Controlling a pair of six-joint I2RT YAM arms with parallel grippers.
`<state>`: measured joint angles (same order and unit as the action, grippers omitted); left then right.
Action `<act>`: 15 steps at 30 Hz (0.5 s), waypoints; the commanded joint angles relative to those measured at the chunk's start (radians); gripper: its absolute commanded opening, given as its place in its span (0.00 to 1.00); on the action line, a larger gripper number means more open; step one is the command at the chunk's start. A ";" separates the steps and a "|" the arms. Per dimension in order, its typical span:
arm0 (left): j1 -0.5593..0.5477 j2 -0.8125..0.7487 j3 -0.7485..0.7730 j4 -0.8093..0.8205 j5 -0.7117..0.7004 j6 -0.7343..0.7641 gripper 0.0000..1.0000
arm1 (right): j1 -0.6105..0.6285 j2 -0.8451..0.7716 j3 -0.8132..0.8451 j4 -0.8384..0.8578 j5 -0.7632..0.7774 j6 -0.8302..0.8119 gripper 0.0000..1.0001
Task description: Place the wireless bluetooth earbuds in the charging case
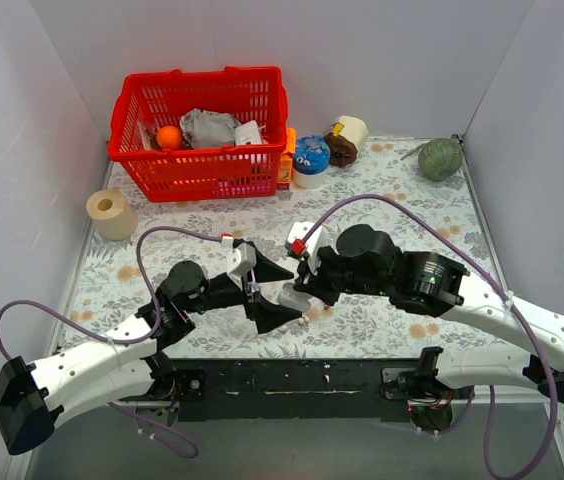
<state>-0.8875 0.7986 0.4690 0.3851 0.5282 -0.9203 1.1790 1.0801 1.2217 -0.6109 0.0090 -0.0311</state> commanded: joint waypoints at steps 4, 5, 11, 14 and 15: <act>-0.001 0.093 0.066 0.023 0.035 -0.055 0.98 | 0.105 0.003 0.094 -0.003 0.170 -0.105 0.01; -0.001 0.105 0.071 0.029 0.041 -0.061 0.98 | 0.111 0.007 0.101 -0.004 0.181 -0.110 0.01; -0.001 0.090 0.056 0.109 0.065 -0.057 0.93 | 0.134 0.024 0.110 -0.013 0.221 -0.127 0.01; -0.001 0.102 0.065 0.103 0.098 -0.051 0.79 | 0.137 0.024 0.105 -0.007 0.232 -0.125 0.01; -0.001 0.106 0.066 0.104 0.113 -0.049 0.76 | 0.139 0.023 0.105 -0.006 0.232 -0.125 0.01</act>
<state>-0.8875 0.9070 0.4999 0.4568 0.5846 -0.9771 1.3087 1.1084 1.2892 -0.6445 0.2039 -0.1387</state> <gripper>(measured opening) 0.815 0.057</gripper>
